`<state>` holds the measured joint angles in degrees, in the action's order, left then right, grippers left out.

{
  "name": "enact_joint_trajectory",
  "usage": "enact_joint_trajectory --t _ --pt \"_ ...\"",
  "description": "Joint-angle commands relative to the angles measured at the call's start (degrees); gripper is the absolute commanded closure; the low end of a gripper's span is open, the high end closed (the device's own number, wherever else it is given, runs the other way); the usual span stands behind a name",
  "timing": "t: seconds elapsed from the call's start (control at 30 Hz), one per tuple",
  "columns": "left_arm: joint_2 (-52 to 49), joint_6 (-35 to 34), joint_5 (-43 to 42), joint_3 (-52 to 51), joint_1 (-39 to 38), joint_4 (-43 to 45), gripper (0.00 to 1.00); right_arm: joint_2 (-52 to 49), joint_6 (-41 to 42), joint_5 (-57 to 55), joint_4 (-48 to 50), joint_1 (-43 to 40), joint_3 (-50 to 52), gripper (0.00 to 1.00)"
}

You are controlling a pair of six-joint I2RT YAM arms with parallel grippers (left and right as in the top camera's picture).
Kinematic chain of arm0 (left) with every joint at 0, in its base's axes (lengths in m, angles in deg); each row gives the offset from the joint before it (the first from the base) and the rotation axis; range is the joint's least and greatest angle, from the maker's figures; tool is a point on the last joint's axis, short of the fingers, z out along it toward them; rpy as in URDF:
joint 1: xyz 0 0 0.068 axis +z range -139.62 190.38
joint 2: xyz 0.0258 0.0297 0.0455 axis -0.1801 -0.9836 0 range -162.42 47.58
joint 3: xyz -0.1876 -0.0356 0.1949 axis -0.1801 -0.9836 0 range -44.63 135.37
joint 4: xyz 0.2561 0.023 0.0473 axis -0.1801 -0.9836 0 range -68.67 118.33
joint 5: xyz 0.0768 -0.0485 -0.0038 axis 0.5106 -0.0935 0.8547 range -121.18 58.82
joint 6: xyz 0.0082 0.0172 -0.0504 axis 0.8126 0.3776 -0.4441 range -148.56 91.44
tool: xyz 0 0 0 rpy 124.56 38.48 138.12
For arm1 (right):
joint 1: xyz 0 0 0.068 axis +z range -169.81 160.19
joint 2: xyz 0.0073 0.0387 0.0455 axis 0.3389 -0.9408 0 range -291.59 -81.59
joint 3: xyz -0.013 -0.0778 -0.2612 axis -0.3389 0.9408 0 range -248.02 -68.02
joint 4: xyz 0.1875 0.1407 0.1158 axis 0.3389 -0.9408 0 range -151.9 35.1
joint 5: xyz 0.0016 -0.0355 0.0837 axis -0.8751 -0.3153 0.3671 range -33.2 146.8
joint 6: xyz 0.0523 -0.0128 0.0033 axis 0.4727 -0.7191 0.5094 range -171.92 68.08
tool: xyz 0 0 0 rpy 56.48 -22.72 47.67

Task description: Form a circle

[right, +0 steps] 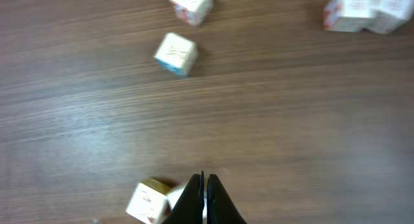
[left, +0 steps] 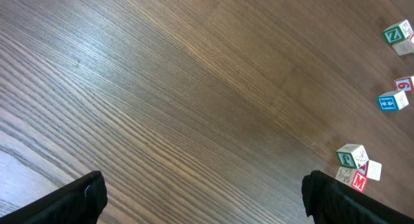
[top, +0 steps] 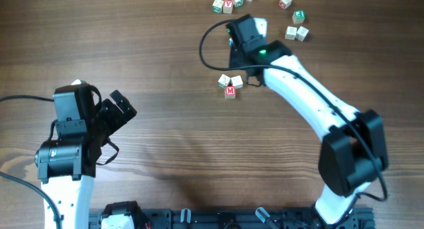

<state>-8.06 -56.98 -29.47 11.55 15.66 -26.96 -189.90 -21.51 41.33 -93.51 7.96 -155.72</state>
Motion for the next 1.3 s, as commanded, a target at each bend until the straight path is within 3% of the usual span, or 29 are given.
enact_joint_trajectory --t 0.0,0.07,0.17,0.2,0.27,0.3,0.33,0.67,0.77,0.97,1.07,1.17,1.27 --pt "-0.04 -0.37 0.74 -0.15 0.31 0.13 0.00 3.82 1.03 -2.38 -3.06 -2.95 -0.96 0.95" --pt "-0.04 -0.37 0.74 -0.15 0.31 0.13 0.00 6.88 1.01 -3.54 -4.50 -4.70 -0.96 0.94" --pt "-0.04 -0.37 0.74 -0.15 0.31 0.13 0.00 12.07 0.44 -3.65 -6.12 -6.54 -0.96 0.81" --pt "-0.04 -0.37 0.74 -0.15 0.31 0.13 0.00 14.19 -0.76 -3.72 -6.86 -6.84 -0.96 0.71" --pt "-0.04 -0.37 0.74 -0.15 0.31 0.13 0.00 17.20 -1.92 -4.48 -8.28 -6.84 -0.96 0.35" --pt "-0.04 -0.37 0.74 -0.15 0.31 0.13 0.00 19.39 -2.80 -4.48 -9.27 -6.84 -0.96 0.10" --pt "-0.04 -0.37 0.74 -0.15 0.31 0.13 0.00 21.22 -3.32 -4.46 -10.25 -6.84 -0.96 0.01" --pt "-0.04 -0.37 0.74 -0.15 0.31 0.13 0.00 34.56 -4.57 -5.25 -18.99 -6.84 -0.96 0.01" --pt "-0.04 -0.37 0.74 -0.15 0.31 0.13 0.00 36.30 1.25 -11.82 -24.04 -6.84 -0.96 0.00" --pt "-0.04 -0.37 0.74 -0.15 0.31 0.13 0.00 48.33 -3.19 -16.39 -23.54 -6.45 -0.26 0.00" --pt "-0.04 -0.37 0.74 -0.15 0.31 0.13 0.00 56.08 -12.15 -16.35 -16.59 -7.06 4.94 0.00" --pt "-0.04 -0.37 0.74 -0.15 0.31 0.13 0.00 63.71 -21.81 -4.85 -4.57 -9.99 14.27 0.00" --pt "-0.04 -0.37 0.74 -0.15 0.31 0.13 0.00 74.47 -24.37 9.01 13.27 -15.87 31.06 0.00"
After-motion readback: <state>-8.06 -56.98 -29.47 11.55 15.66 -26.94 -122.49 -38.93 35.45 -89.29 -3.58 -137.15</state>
